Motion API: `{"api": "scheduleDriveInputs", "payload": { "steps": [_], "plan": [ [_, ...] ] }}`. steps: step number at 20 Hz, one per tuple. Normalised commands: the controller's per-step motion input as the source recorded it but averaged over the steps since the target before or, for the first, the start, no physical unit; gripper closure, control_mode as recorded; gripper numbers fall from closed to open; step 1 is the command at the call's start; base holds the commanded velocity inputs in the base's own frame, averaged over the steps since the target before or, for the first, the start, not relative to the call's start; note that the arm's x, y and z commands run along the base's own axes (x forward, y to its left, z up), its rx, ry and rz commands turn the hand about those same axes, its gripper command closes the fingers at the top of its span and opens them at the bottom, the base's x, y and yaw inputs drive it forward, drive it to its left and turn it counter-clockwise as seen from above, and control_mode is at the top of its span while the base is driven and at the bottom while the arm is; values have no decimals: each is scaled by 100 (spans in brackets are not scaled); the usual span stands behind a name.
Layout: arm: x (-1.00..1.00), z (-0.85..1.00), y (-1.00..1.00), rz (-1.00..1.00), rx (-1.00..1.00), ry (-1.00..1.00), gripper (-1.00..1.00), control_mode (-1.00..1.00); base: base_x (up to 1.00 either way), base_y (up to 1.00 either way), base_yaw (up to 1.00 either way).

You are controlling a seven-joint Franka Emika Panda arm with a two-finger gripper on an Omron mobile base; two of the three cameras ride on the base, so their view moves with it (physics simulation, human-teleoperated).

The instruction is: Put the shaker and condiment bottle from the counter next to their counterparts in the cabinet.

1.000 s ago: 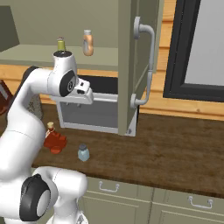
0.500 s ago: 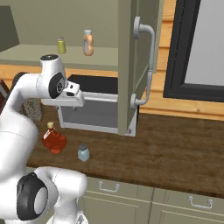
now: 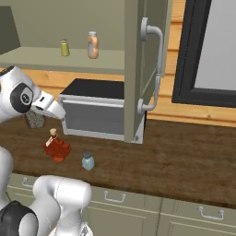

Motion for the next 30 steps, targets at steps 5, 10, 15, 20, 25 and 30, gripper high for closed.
{"api": "scheduleDriveInputs", "payload": {
  "steps": [5, 10, 15, 20, 25, 30],
  "plan": [
    [-9, 0, 22, -50, -9, -22, -100, -100, 0, 0, 0],
    [-2, 0, 7, -24, -2, -5, -100, -100, 0, 0, 0],
    [8, -6, 7, -10, -4, -4, -100, -100, 0, 0, 0],
    [1, -11, 56, -17, -17, -15, -100, -100, 0, 0, 0],
    [12, -46, 9, -12, -4, -18, -100, -100, 0, 0, 0],
    [-4, -47, 1, -1, -1, -26, -100, -100, 0, 0, 0]
  ]
}}
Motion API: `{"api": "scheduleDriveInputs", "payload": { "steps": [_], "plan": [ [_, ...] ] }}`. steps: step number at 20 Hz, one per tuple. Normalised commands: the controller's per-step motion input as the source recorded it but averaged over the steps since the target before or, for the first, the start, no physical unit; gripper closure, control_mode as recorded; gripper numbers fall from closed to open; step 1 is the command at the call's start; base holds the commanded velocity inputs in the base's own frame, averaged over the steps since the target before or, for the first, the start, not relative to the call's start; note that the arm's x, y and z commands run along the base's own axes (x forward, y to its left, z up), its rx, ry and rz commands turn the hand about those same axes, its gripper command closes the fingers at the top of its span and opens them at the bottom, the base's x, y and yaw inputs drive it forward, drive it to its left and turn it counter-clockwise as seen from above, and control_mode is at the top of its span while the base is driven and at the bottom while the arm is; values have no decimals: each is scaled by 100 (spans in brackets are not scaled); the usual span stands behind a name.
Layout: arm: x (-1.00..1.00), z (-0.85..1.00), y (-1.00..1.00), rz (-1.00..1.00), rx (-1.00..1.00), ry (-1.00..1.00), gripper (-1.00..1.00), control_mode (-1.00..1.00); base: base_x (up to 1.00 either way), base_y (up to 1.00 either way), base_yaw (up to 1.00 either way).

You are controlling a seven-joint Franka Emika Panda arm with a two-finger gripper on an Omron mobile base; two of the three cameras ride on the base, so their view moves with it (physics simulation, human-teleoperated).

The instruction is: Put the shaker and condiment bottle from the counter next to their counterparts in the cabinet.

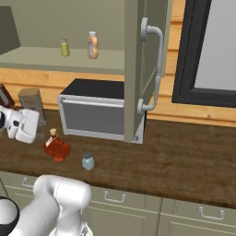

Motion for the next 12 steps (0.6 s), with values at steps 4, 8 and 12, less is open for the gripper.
{"api": "scheduleDriveInputs", "payload": {
  "steps": [4, 8, 12],
  "plan": [
    [-18, 0, 19, -3, -6, -26, -100, -100, 0, 0, 0],
    [0, -12, 8, -9, 0, -4, -100, -100, 0, 0, 0],
    [7, -21, 28, -8, -4, 10, -100, -100, 0, 0, 0]
  ]
}}
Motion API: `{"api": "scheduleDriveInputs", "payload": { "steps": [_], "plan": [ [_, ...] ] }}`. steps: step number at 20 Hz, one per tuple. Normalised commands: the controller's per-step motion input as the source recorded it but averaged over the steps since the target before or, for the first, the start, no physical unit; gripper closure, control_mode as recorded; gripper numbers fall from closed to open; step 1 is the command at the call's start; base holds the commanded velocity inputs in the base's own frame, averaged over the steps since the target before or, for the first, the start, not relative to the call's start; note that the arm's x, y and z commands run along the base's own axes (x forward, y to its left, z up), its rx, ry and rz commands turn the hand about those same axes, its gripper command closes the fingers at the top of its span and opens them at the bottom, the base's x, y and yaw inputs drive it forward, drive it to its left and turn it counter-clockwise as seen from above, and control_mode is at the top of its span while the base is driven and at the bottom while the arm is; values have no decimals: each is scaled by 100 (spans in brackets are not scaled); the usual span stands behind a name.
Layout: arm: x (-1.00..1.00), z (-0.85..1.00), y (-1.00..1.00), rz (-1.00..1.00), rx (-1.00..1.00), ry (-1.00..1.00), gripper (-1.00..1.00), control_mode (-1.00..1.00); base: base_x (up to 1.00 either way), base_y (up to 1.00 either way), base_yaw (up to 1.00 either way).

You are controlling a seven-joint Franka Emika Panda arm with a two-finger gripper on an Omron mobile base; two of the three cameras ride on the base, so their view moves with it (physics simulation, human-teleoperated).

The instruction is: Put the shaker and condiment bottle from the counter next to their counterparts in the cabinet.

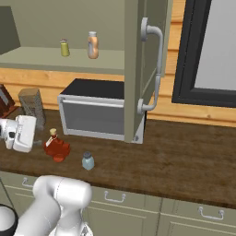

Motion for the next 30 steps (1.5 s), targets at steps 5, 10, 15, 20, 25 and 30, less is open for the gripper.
{"api": "scheduleDriveInputs", "payload": {
  "steps": [5, 10, 15, 20, 25, 30],
  "plan": [
    [10, -8, 53, -11, -12, 8, -100, -100, 0, 0, 0],
    [26, -19, 24, -10, -7, 0, -100, -100, 0, 0, 0],
    [20, -22, 3, -12, -1, 2, -100, -100, 0, 0, 0],
    [0, -13, 4, -7, 0, 0, -100, -100, 0, 0, 0],
    [3, -9, 0, -4, 0, 1, -100, -100, 0, 0, 0],
    [4, -22, 0, 0, 0, 0, -100, -100, 0, 0, 0]
  ]
}}
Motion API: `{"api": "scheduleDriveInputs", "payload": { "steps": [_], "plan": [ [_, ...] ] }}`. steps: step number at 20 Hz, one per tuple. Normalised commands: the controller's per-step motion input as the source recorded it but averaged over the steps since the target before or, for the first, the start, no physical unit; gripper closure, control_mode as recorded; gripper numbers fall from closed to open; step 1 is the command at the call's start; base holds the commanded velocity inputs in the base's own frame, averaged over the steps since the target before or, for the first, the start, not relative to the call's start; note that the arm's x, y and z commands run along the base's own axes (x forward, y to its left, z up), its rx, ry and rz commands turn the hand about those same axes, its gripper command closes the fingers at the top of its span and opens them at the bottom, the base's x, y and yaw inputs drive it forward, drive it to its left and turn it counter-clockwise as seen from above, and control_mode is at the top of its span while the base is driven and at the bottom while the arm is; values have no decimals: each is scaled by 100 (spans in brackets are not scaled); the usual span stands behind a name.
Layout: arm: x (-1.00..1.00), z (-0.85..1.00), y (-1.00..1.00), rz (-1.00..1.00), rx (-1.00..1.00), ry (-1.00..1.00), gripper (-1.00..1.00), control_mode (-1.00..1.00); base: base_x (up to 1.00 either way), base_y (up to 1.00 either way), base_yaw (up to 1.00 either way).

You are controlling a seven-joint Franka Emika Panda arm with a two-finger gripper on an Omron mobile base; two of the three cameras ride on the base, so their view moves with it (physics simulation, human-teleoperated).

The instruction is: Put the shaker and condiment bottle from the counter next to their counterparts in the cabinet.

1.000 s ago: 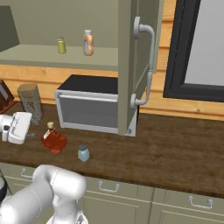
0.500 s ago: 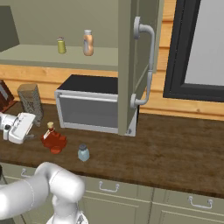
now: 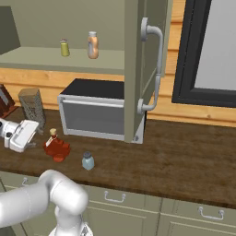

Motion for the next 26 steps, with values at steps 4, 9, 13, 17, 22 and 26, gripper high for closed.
{"api": "scheduleDriveInputs", "payload": {
  "steps": [4, 9, 13, 17, 22, 26],
  "plan": [
    [0, -29, 0, 0, 0, 0, -100, -100, 0, 0, 0],
    [8, -14, 0, 1, 0, 0, -100, -100, 0, 0, 0],
    [31, -6, 0, 3, 0, 6, -100, -100, 0, 0, 0],
    [19, -11, 0, 4, 0, 2, -100, -100, 0, 0, 0],
    [3, -16, 0, 4, 0, 0, -100, -100, 0, 0, 0],
    [0, -13, 0, 6, 0, 0, -100, -100, 0, 0, 0]
  ]
}}
